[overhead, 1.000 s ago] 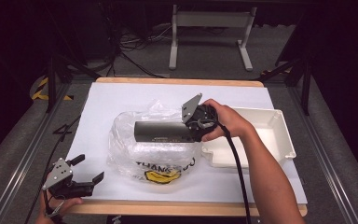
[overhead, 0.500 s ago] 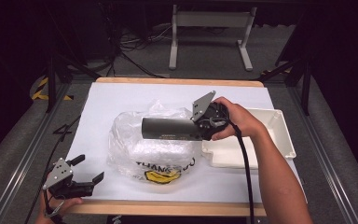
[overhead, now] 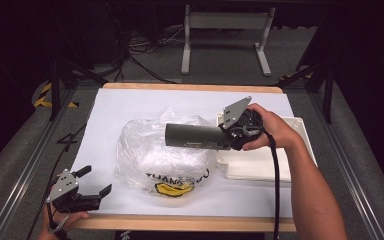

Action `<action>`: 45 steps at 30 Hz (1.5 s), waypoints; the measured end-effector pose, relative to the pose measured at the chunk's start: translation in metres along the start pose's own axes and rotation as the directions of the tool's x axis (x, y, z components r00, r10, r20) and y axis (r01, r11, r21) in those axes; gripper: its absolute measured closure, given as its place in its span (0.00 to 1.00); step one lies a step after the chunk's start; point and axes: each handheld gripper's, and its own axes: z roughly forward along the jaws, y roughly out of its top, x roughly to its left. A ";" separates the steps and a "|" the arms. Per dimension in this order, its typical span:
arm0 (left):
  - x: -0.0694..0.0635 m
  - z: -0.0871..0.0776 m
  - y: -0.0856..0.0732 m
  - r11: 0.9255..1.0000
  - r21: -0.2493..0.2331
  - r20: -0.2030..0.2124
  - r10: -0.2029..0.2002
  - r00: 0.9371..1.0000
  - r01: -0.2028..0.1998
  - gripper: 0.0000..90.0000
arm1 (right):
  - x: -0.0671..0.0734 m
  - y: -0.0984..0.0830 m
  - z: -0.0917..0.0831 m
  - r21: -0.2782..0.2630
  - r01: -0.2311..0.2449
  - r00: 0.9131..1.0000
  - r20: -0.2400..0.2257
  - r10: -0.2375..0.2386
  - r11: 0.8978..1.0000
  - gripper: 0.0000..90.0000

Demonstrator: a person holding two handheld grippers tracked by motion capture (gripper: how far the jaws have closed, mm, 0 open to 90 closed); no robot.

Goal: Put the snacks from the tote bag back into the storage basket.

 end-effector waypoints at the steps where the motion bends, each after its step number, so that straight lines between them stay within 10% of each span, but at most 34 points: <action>1: 0.000 0.000 0.000 1.000 0.000 0.002 0.000 1.000 0.000 0.06 | 0.000 -0.006 -0.005 -0.004 -0.009 1.000 0.009 0.009 1.000 0.48; 45: -0.001 0.002 -0.001 1.000 0.027 -0.014 -0.002 1.000 0.003 0.06 | 0.009 -0.125 -0.072 0.016 -0.118 0.991 0.065 0.116 0.993 0.48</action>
